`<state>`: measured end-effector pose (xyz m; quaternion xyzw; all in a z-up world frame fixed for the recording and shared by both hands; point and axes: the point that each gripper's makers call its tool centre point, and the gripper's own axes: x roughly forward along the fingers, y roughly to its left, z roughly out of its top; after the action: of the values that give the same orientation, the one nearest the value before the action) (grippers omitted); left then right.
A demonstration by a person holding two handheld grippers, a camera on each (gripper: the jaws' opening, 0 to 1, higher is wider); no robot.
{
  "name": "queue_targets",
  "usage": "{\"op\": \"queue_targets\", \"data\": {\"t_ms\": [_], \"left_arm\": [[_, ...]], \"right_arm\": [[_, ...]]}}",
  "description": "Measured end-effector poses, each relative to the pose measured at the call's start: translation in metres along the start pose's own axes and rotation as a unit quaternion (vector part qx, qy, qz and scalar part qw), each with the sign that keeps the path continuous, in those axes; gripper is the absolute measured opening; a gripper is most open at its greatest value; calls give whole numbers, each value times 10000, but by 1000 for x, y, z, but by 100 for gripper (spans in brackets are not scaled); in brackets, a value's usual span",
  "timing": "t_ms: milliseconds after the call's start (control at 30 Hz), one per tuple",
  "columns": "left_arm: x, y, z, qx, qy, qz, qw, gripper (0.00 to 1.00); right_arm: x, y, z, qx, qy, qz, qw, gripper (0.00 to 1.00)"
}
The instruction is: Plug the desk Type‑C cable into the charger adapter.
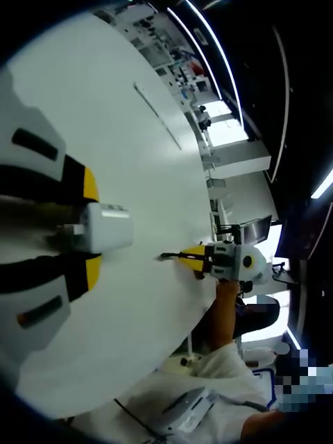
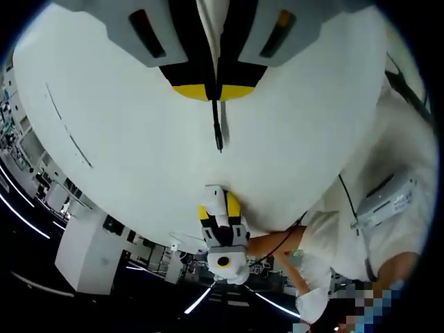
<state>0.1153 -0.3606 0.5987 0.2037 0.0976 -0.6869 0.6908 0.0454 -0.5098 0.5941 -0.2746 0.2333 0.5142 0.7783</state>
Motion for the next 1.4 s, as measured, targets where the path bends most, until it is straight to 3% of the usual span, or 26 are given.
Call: {"op": "queue_targets", "data": {"t_ms": [767, 1400], "left_arm": [[0, -1, 1, 46, 18, 25, 10000, 26], [0, -1, 1, 67, 19, 30, 10000, 26]], "right_arm": [[8, -2, 6, -21, -98, 40, 9999, 2], [24, -4, 21, -122, -161, 144, 9997, 2]]}}
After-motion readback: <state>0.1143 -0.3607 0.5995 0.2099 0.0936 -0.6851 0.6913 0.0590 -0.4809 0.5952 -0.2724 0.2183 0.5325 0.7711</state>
